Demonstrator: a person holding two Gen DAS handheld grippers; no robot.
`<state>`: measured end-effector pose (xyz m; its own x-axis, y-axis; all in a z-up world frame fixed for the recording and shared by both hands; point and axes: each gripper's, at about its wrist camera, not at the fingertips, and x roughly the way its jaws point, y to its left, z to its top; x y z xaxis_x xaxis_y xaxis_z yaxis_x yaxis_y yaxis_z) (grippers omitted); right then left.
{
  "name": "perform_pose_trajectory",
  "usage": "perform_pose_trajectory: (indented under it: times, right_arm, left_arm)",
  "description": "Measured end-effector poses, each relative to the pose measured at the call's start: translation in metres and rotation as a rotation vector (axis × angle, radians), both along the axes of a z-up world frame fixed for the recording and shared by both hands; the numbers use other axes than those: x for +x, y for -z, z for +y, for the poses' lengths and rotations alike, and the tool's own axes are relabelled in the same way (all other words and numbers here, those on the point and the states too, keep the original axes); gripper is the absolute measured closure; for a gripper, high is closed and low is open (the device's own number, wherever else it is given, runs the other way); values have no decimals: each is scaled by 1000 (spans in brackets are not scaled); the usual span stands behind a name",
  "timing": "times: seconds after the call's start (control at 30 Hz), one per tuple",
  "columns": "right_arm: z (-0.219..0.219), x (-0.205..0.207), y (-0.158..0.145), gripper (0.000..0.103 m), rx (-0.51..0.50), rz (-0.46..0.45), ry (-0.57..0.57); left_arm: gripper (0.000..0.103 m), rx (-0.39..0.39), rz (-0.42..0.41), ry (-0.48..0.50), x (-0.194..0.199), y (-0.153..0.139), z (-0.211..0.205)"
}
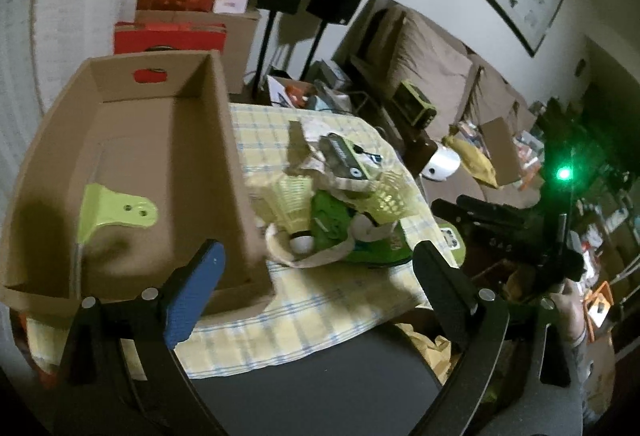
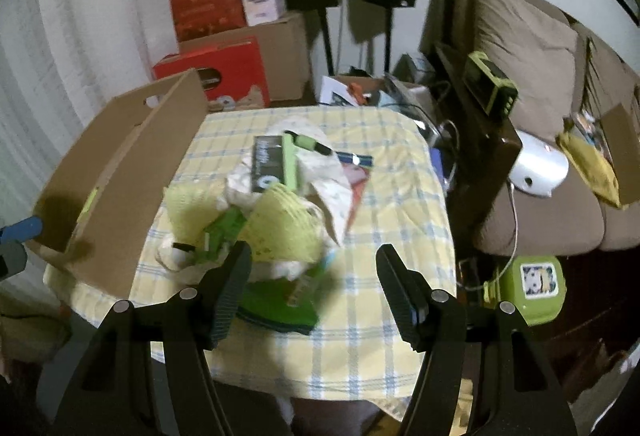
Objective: Organize objects
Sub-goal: 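Move the right tool back to the pile toward the dark pill box, then grasp the dark 'Health' pill box with the right tool and lift it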
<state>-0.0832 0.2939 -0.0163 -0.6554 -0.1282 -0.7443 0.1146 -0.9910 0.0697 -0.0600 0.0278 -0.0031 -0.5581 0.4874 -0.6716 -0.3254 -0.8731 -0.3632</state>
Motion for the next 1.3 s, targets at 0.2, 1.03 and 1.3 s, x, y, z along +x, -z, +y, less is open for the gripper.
perform_pose_trajectory:
  times: [0.2, 1.03, 1.3]
  right_arm:
    - [19, 1, 5, 37, -11, -3, 30]
    - [-19, -115, 0, 37, -27, -49, -125]
    - [-45, -155, 24, 37, 2, -138, -202]
  left_arm:
    - [9, -16, -8, 3, -13, 0, 20]
    - [9, 9, -81, -31, -81, 8, 37]
    - [9, 2, -93, -36, -88, 11, 32]
